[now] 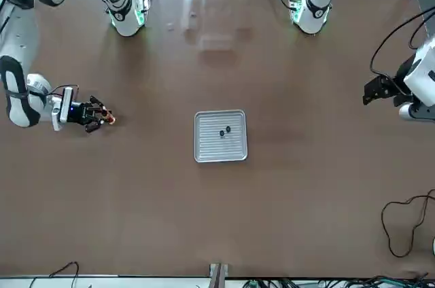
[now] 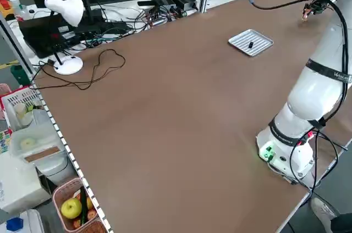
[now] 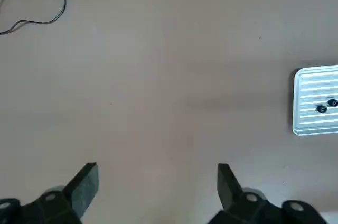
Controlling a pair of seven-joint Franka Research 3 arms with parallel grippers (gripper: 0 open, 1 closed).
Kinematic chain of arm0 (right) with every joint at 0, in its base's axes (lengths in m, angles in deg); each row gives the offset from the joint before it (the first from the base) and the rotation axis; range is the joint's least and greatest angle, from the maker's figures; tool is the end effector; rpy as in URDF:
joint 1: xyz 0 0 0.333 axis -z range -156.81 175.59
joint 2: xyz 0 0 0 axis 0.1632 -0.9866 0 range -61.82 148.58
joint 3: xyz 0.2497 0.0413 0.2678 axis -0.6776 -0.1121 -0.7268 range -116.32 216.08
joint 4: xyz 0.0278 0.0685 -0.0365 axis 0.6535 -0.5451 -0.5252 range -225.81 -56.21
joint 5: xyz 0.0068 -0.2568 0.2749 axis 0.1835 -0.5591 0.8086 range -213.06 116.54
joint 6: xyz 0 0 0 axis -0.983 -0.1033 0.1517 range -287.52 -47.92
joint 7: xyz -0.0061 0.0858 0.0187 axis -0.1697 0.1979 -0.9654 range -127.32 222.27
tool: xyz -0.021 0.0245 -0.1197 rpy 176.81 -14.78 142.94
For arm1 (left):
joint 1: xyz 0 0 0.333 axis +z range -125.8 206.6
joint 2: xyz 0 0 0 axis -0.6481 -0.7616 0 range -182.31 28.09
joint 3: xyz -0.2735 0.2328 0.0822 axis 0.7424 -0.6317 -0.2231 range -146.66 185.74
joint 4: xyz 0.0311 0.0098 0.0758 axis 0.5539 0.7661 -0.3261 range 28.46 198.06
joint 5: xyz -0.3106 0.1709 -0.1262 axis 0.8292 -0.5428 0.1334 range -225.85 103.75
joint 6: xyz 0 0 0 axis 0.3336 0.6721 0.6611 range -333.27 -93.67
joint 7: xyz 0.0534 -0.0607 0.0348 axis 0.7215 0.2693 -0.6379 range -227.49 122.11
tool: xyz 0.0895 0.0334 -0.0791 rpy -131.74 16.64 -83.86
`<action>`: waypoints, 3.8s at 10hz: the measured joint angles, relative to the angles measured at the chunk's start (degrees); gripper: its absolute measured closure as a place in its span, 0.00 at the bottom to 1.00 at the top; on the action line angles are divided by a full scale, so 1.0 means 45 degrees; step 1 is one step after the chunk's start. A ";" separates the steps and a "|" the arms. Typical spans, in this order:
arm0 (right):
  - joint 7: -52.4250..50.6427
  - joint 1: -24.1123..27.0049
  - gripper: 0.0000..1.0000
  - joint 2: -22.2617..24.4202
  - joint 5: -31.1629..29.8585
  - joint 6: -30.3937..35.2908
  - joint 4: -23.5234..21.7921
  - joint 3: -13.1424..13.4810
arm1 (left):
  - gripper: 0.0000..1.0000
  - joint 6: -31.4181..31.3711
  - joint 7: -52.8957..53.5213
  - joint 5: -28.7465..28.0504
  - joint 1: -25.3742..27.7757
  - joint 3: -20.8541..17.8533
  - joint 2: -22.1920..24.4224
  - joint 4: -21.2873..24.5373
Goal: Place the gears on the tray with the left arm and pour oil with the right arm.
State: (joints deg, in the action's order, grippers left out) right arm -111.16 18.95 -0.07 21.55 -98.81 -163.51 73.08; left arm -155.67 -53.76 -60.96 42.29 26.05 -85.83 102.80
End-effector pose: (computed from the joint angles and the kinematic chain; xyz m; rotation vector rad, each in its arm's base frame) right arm 0.4976 -0.1528 0.1571 -1.4099 -1.2489 -1.1001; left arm 0.5849 -0.0412 0.6414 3.1228 -0.0951 -0.0697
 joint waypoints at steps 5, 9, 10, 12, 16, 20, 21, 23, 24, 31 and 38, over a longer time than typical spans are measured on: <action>-0.0545 0.0020 0.69 -0.0556 0.0263 0.0185 0.0222 -0.0121 | 0.01 0.0000 0.0000 0.0000 -0.0006 0.0007 0.0000 0.0000; -0.0742 0.0042 0.69 -0.0892 0.0366 0.0252 0.0344 -0.0122 | 0.01 0.0000 0.0000 0.0000 -0.0012 0.0008 0.0000 0.0001; -0.0747 0.0049 0.69 -0.0928 0.0387 0.0253 0.0375 -0.0122 | 0.01 0.0000 0.0000 0.0000 -0.0016 0.0009 0.0000 0.0001; -0.0750 0.0059 0.68 -0.0967 0.0399 0.0265 0.0421 -0.0122 | 0.01 0.0000 0.0000 0.0000 -0.0022 0.0010 0.0000 0.0003; -0.0756 0.0065 0.57 -0.0983 0.0414 0.0316 0.0456 -0.0122 | 0.01 0.0000 0.0000 0.0000 -0.0030 0.0010 0.0000 0.0009; -0.0756 0.0141 0.31 -0.0983 0.0423 0.0419 0.0505 -0.0153 | 0.01 0.0000 0.0000 0.0000 -0.0030 0.0010 0.0000 0.0009; -0.0756 0.0353 0.17 -0.0962 0.0423 0.0419 0.0563 -0.0265 | 0.01 0.0000 0.0000 0.0000 -0.0028 0.0009 0.0000 0.0009; -0.0681 0.0676 0.00 -0.0762 0.0416 0.0423 0.0612 -0.0428 | 0.01 -0.0026 0.0000 0.0000 -0.0026 0.0009 -0.0001 0.0016; -0.0670 0.0680 0.00 -0.0687 0.0416 0.0429 0.0612 -0.0481 | 0.01 -0.0049 0.0000 0.0000 -0.0022 0.0008 -0.0001 0.0019; -0.0101 0.0679 0.00 0.0799 0.0394 0.0628 -0.0090 -0.0574 | 0.01 -0.0068 0.0007 0.0000 0.0454 -0.0145 -0.0001 0.0013; 0.5505 0.0632 0.00 0.4930 -0.1098 -0.0550 -0.0387 -0.0638 | 0.01 -0.0095 0.0016 0.0000 0.0983 -0.0157 0.0005 -0.0194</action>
State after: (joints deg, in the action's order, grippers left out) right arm -86.39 21.80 22.12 16.61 -101.29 -165.26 70.21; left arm -156.10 -53.69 -60.96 46.71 25.34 -85.81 101.92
